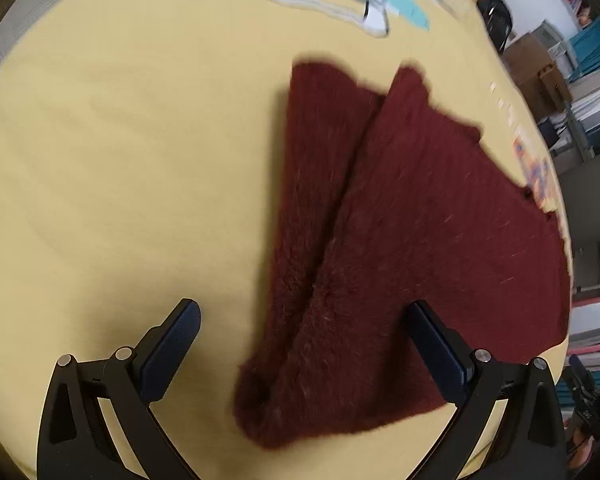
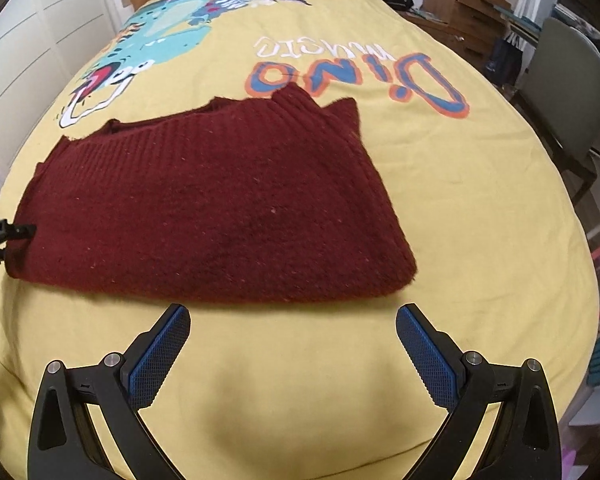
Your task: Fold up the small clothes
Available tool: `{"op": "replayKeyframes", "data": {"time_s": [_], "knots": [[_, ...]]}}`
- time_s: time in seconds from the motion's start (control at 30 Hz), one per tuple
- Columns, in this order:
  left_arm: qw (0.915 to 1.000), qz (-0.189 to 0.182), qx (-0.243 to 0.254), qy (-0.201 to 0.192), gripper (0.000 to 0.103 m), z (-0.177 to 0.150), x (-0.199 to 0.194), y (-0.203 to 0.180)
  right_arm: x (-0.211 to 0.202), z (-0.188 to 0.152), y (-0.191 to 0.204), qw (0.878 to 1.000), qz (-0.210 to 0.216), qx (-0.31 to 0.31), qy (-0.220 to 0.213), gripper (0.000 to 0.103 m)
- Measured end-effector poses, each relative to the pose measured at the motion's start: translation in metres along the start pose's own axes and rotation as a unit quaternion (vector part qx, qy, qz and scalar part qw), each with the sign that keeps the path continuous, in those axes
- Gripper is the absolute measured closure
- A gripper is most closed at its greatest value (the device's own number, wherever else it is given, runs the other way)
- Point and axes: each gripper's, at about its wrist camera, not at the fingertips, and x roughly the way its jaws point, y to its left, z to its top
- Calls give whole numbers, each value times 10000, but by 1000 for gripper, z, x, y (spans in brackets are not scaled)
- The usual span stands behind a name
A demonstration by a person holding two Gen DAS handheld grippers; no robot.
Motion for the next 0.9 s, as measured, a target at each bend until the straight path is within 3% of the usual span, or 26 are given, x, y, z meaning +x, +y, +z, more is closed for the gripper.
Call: {"op": "replayKeyframes", "data": {"time_s": [0.27,0.37,0.4,0.43,0.63,0.9], "knots": [[9995,83,278,-84,1,-5,7,-10,3,-4,-4,9999,43,92,29,0],[9992,-40,387,-108,25,-7,4,-22,2,-5,-3,9999,105,117,11,0],[9990,-180,390,-93,47,-9,2,-25,2,-5,-3,9999,119,122,15,0],[9988,-326,352,-60,58,-11,1,-28,2,-5,-3,9998,131,121,21,0],[9985,-133,509,-143,78,-13,-11,-46,-7,-2,-5,9996,235,161,-85,0],[9981,-203,569,-150,81,-13,-48,-87,-21,2,-24,9985,345,311,-283,0]]}}
